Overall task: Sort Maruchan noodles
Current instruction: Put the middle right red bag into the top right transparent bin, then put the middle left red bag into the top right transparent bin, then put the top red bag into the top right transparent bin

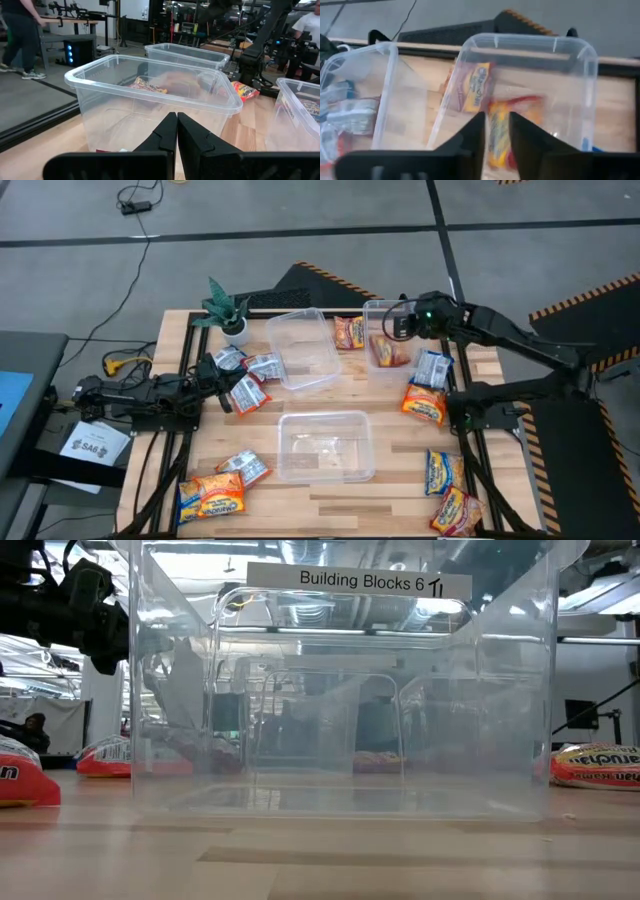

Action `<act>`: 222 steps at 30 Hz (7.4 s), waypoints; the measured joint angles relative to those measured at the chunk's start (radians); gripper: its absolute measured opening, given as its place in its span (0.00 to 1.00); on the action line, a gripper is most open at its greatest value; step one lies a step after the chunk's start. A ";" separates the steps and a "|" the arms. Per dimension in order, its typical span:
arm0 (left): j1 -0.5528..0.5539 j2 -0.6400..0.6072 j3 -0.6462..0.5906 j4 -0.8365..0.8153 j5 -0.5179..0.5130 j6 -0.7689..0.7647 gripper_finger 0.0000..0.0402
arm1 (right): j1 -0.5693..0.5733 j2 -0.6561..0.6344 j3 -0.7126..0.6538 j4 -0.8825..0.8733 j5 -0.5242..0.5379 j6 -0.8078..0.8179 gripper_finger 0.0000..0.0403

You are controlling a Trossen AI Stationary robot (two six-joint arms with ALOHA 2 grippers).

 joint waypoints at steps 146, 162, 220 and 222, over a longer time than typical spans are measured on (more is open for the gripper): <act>0.394 2.051 1.466 0.618 0.493 -0.355 0.22 | 0.225 -0.111 0.130 0.675 -0.351 -0.101 0.64; 0.450 2.039 1.958 -0.319 0.591 -0.092 0.60 | 0.220 -0.111 0.130 0.676 -0.347 -0.134 0.64; 0.495 0.633 0.758 0.037 0.533 -0.335 0.60 | -0.096 1.114 1.043 -0.423 -0.206 -1.103 0.64; 0.496 0.633 0.758 0.037 0.533 -0.336 0.60 | -0.086 1.141 1.044 -0.432 -0.167 -1.159 0.64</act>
